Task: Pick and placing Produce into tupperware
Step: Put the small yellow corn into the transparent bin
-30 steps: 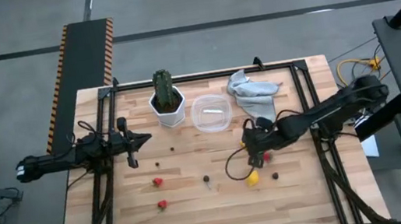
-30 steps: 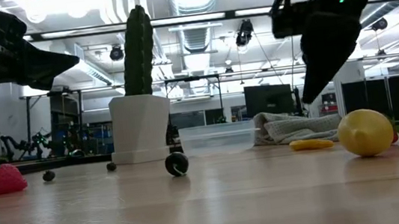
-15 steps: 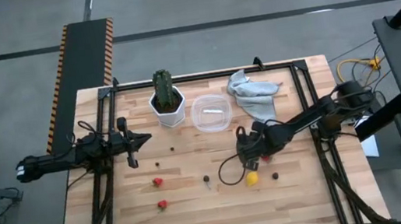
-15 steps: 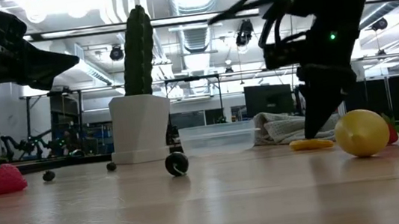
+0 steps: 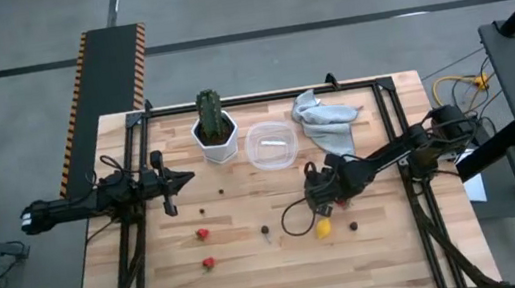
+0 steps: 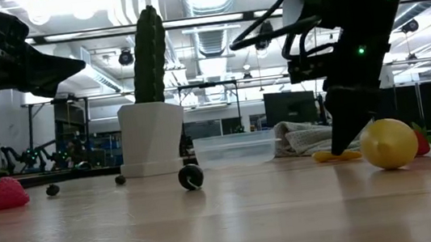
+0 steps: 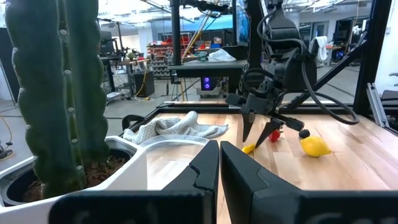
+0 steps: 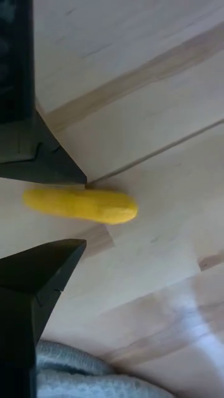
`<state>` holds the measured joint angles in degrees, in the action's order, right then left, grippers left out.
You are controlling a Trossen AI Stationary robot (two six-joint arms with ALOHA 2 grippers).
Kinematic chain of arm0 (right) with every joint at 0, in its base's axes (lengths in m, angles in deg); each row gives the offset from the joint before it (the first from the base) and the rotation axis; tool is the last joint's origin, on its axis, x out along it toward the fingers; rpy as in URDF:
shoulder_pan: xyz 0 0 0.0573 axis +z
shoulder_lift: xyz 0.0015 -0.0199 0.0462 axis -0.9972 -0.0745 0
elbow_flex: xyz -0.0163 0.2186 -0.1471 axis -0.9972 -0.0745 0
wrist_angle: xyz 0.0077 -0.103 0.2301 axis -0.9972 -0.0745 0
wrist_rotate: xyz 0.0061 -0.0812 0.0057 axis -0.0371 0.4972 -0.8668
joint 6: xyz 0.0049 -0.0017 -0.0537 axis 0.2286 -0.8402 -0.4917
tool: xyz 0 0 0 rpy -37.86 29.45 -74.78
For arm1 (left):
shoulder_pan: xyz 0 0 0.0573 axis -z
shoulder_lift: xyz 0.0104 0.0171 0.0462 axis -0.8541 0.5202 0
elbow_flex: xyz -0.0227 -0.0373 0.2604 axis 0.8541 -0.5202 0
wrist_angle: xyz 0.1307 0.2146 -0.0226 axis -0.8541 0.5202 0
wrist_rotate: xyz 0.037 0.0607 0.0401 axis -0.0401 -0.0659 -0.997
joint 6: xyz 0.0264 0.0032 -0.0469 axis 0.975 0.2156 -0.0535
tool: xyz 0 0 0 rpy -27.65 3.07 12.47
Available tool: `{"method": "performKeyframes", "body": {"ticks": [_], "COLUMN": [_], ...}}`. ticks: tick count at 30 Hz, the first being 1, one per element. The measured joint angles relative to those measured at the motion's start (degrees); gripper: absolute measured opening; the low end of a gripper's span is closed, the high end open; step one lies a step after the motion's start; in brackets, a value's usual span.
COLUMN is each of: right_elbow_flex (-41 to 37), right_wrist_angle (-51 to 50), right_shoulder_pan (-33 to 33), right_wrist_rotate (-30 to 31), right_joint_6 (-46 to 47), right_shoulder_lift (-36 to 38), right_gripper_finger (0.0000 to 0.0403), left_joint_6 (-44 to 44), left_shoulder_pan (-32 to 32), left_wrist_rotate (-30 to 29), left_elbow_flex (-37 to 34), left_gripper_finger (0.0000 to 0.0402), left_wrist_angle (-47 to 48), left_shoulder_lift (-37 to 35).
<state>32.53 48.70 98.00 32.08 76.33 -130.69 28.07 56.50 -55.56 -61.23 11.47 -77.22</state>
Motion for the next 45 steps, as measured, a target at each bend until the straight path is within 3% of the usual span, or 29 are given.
{"method": "performKeyframes", "body": {"ticks": [21,28,38,45], "right_elbow_flex": [-2.24,-2.24,-2.24,-2.32], "right_wrist_angle": [2.39,2.79,3.09,3.22], "right_shoulder_pan": [-1.47,-2.42,-3.19,-3.23], "right_wrist_rotate": [-1.59,-3.68,-5.15,-4.95], "right_joint_6": [-3.13,-3.54,-3.54,-3.52], "right_shoulder_lift": [0.04,0.06,0.12,0.38], "right_gripper_finger": [0.0124,0.0092,0.0016,0.0010], "left_joint_6": [-0.20,-0.22,-0.22,-0.22], "left_shoulder_pan": [0.02,0.02,0.02,0.02], "left_wrist_rotate": [0.03,0.04,0.04,0.05], "left_elbow_flex": [0.00,0.00,0.00,0.00], "left_gripper_finger": [0.0000,0.0000,0.0000,0.0000], "left_wrist_angle": [0.02,0.02,0.02,0.02], "left_shoulder_lift": [-0.02,0.00,-0.01,-0.02]}}
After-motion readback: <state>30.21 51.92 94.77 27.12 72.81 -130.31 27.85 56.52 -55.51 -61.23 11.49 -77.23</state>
